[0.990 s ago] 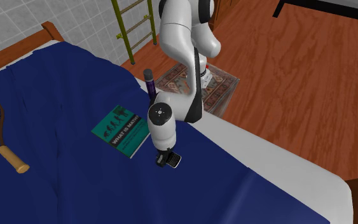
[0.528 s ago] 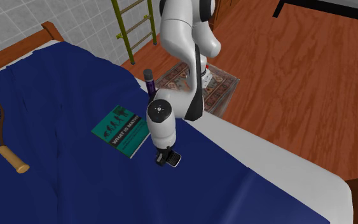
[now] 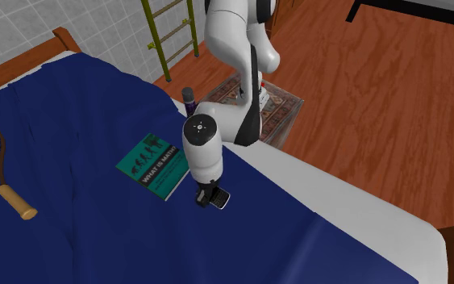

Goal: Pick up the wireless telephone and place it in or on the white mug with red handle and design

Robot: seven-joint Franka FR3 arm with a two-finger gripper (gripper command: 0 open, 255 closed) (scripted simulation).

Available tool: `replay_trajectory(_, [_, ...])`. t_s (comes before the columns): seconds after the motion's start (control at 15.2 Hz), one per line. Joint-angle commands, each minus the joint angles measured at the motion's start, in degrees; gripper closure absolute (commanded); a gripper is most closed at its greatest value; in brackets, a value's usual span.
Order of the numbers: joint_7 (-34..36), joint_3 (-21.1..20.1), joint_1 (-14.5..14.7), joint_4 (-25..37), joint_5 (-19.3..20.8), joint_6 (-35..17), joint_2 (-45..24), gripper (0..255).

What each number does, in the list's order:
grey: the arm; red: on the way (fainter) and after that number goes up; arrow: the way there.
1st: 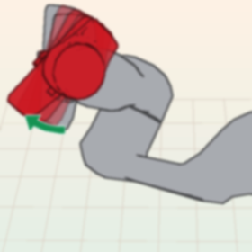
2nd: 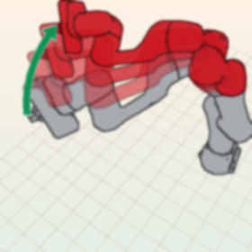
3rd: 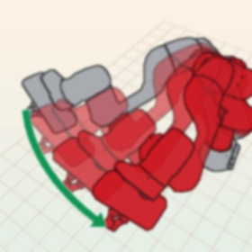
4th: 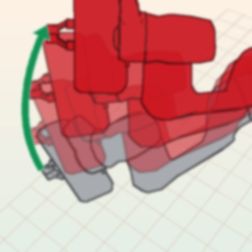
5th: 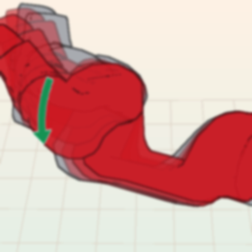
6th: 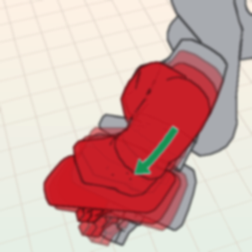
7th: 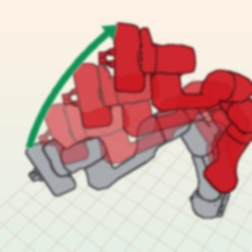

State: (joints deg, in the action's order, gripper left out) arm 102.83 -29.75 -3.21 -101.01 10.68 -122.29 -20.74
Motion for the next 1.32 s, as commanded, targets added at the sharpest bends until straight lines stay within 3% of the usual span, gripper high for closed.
replay_trajectory(0.0, [-0.3, -0.2, -0.1, 0.8, -0.4, 1.4, 0.6, 255])
replay_trajectory(1.25, [-1.7, -1.3, -0.2, 11.3, -2.8, 14.7, 4.0, 255])
